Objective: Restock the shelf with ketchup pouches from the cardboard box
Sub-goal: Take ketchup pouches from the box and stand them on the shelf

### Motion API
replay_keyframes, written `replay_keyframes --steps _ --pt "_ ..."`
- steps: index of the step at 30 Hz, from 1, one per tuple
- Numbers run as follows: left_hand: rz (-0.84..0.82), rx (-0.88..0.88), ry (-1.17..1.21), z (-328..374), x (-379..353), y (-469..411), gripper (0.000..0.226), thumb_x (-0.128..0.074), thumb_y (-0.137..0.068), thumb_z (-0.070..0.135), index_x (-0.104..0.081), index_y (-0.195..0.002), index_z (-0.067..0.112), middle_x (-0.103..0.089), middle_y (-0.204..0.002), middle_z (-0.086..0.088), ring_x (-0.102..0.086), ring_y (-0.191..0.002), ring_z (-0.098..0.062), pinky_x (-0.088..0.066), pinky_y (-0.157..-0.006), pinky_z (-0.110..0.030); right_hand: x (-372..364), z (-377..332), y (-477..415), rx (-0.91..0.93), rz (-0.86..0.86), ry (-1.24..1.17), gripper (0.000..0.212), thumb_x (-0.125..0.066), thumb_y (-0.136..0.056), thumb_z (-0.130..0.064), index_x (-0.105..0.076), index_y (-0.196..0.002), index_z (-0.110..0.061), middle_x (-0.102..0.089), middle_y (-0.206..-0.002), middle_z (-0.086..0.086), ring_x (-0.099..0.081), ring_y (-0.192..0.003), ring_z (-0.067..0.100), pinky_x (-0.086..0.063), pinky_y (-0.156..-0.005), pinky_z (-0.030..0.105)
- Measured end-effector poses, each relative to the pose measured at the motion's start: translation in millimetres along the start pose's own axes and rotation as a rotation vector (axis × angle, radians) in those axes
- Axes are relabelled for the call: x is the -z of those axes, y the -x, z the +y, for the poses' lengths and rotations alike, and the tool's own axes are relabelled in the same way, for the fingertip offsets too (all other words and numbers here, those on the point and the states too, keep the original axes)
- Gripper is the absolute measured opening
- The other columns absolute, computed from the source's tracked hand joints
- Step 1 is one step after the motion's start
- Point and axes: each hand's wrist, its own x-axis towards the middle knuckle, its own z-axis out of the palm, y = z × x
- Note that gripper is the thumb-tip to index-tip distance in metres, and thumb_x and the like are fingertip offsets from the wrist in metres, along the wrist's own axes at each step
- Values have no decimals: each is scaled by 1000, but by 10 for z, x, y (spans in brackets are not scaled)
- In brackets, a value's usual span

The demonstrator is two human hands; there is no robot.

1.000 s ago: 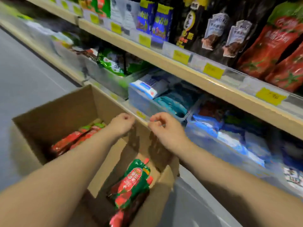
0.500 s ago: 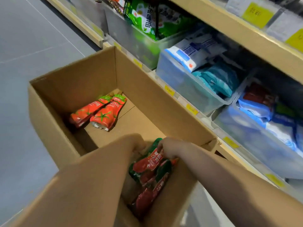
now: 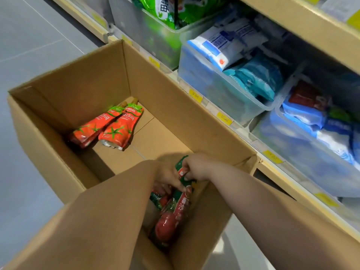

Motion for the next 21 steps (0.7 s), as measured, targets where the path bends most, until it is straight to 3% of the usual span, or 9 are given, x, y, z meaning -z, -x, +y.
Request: replay_keyframes --steps 3,5,7,9,11,14,17,19,21 --pt "187 -144 35 -19 34 107 31 -67 -82 29 -56 -110 21 -64 -107 -6 -61 -91 -18 -54 -77 -29 16 -62 47 42 231 -80 12 -56 -87 -28 -61 -95 -20 -59 -103 5 -55 -95 24 -49 -79 36" --pt "293 -201 60 -36 57 202 29 -63 -84 29 -62 -106 10 -68 -108 -13 -66 -93 -25 -56 -83 -39 49 -111 87 12 422 -210 10 -52 -89 -26 -62 -90 -23 -56 -108 3 -53 -101 23 -47 -83 35" --pt "341 -272 156 -26 70 329 35 -64 -85 29 -62 -104 0 -69 -104 -18 -66 -90 -32 -54 -87 -44 101 -125 150 38 685 -478 11 -52 -88 -22 -63 -88 -21 -54 -100 -1 -54 -91 17 -46 -77 29" --pt "414 -364 269 36 90 470 37 -64 -85 28 -59 -101 -4 -64 -95 -22 -61 -80 -30 -51 -79 -41 182 -93 263 105 927 -692 6 -57 -87 -21 -60 -83 -25 -52 -93 -7 -51 -76 5 -41 -69 12" --pt "501 -474 375 185 110 640 34 -66 -83 28 -60 -99 -3 -62 -95 -20 -59 -85 -27 -50 -87 -42 272 -4 382 116 1056 -849 5 -59 -87 -25 -58 -89 -30 -54 -96 -6 -50 -70 -3 -38 -66 5" --pt "624 -663 550 475 186 931 23 -67 -81 25 -52 -67 16 -63 -83 -9 -59 -81 -21 -50 -81 -33 417 59 519 125 1057 -1029 29 -61 -86 -30 -54 -114 -27 -53 -108 -7 -56 -75 2 -48 -70 15" --pt "731 -815 614 763 218 1261 25 -67 -81 30 -51 -65 20 -65 -71 -2 -59 -68 -14 -50 -68 -27 520 54 687 128 952 -1165 52 -58 -88 -34 -38 -135 -24 -58 -110 -3 -60 -67 7 -48 -54 17" --pt "748 -900 652 966 164 1475 26 -66 -82 32 -52 -64 21 -66 -62 4 -61 -60 -11 -50 -62 -25 595 103 853 110 900 -1245 41 -53 -92 -30 -45 -129 -14 -62 -103 3 -57 -53 7 -47 -44 15" --pt "728 -958 681 1172 65 1620 25 -65 -83 33 -53 -65 20 -64 -67 -2 -56 -67 -17 -44 -66 -30 675 203 1040 113 898 -1300 23 -50 -94 -24 -56 -110 -9 -61 -83 4 -54 -49 6 -45 -41 13"
